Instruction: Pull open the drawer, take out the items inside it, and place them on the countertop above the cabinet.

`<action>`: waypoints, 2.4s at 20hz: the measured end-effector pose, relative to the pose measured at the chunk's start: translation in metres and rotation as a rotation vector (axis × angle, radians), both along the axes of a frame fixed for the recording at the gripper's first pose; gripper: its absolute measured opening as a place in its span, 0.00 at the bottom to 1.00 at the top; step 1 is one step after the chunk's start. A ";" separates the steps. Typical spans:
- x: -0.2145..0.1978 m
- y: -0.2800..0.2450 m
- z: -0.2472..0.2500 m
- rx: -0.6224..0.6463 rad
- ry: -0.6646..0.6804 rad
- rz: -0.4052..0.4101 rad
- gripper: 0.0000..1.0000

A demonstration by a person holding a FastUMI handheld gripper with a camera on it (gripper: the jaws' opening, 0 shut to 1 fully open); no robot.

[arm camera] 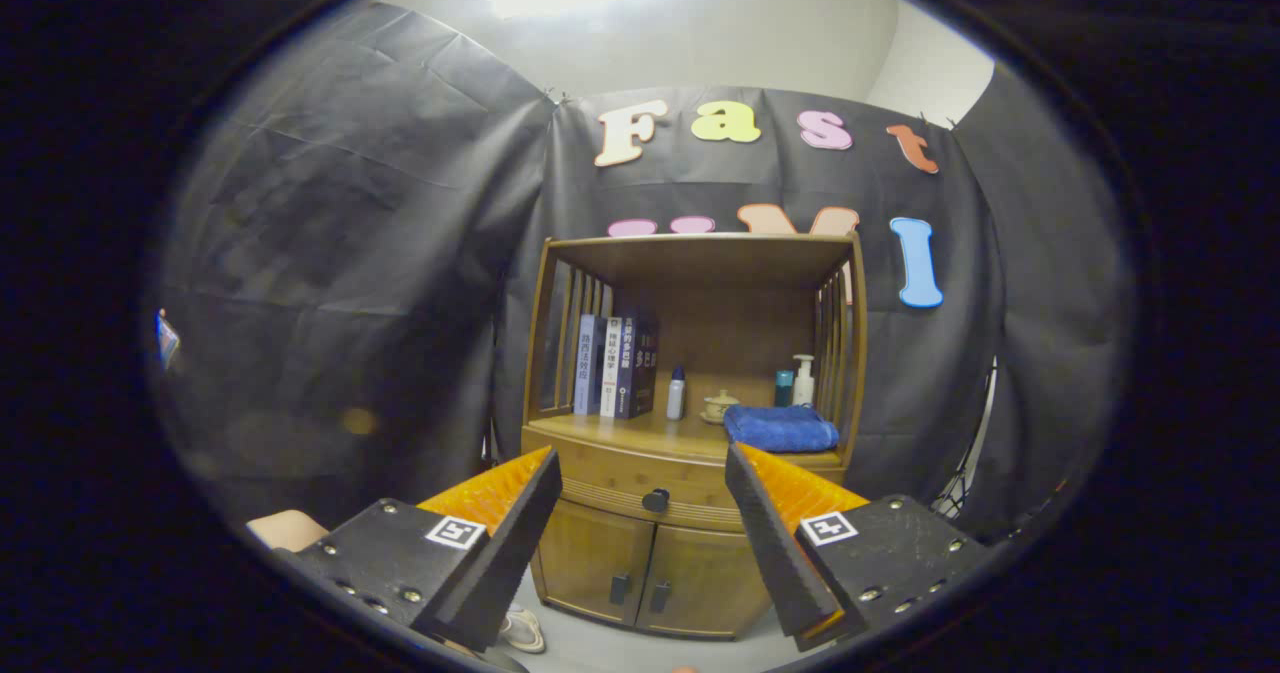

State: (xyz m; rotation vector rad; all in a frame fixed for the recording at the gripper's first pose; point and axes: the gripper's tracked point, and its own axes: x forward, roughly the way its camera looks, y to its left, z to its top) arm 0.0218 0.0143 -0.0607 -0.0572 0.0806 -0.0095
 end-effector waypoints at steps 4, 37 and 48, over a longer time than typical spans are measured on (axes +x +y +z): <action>0.027 -0.002 -0.020 0.019 0.012 -0.019 0.99; 0.229 -0.022 -0.236 -0.005 0.332 -0.201 0.47; 0.235 -0.029 -0.239 0.027 0.316 -0.271 0.37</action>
